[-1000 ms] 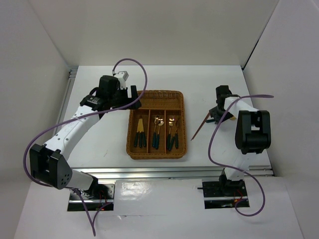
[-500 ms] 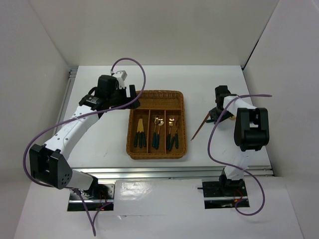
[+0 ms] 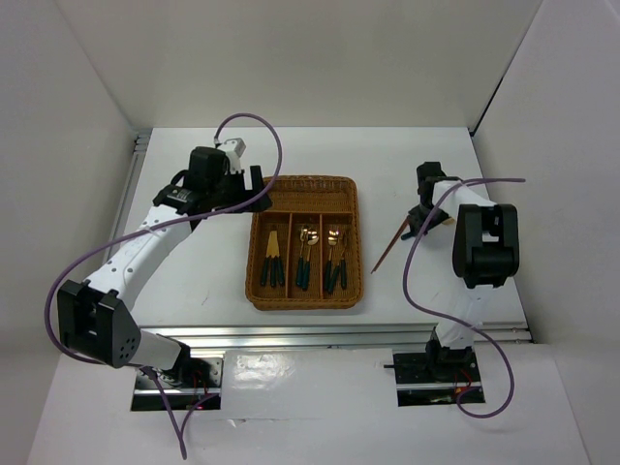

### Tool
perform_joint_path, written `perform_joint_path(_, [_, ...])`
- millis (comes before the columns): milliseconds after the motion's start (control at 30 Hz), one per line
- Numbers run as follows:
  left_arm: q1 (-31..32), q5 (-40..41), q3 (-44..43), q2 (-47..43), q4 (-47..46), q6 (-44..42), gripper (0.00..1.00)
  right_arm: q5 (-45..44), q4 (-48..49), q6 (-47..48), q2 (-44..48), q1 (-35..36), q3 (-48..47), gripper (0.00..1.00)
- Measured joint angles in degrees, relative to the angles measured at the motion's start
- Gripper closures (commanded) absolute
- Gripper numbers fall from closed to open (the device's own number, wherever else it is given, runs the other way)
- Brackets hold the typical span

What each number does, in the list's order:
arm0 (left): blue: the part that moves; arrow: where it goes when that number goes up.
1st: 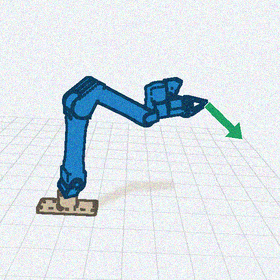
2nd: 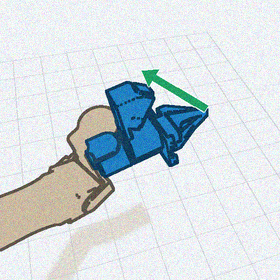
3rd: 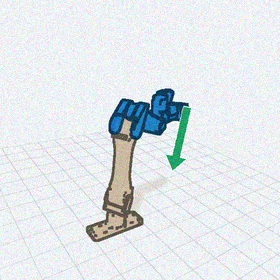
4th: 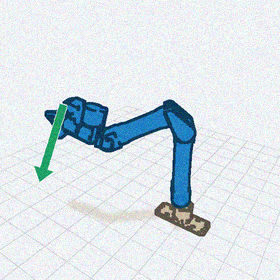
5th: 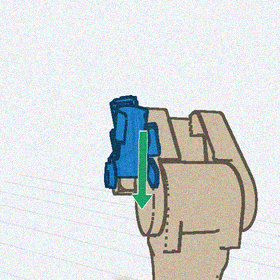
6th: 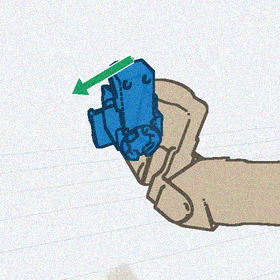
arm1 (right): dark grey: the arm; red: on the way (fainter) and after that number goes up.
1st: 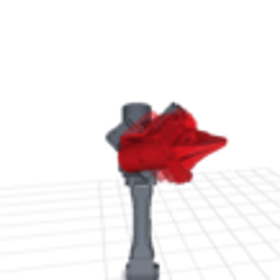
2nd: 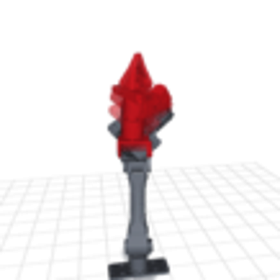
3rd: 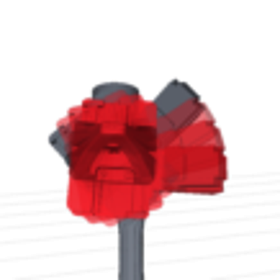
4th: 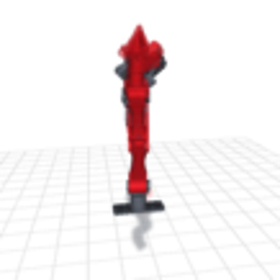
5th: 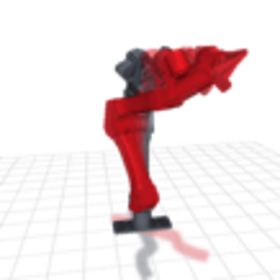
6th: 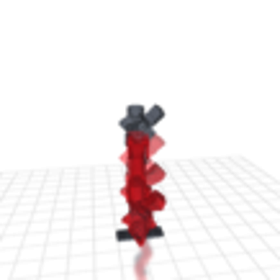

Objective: Sort the eating utensils into containers

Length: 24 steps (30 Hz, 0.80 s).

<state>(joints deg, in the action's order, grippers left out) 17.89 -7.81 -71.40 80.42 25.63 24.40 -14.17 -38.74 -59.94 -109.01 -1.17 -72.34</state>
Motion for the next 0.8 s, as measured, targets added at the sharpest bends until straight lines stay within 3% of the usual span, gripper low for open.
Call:
perform_joint_path(267, [-0.87, -0.02, 0.66, 0.02, 0.09, -0.02, 0.05, 1.44, -2.19, 4.70, 2.19, 0.00, 0.13, 0.92])
perform_joint_path(433, [-1.99, 0.02, 0.66, 0.02, 0.09, -0.02, 0.05, 2.71, -3.43, 9.97, 10.95, 1.44, 0.35, 0.92])
perform_joint_path(567, [-2.45, 0.04, 0.66, 0.07, 0.11, 0.02, 0.05, 2.82, -5.64, 12.17, 17.09, 6.64, -1.53, 0.93])
perform_joint_path(800, [-3.06, 1.86, 0.66, 0.09, 1.42, 0.02, 0.05, 4.52, -7.15, 13.73, 17.44, 20.79, -6.38, 0.94])
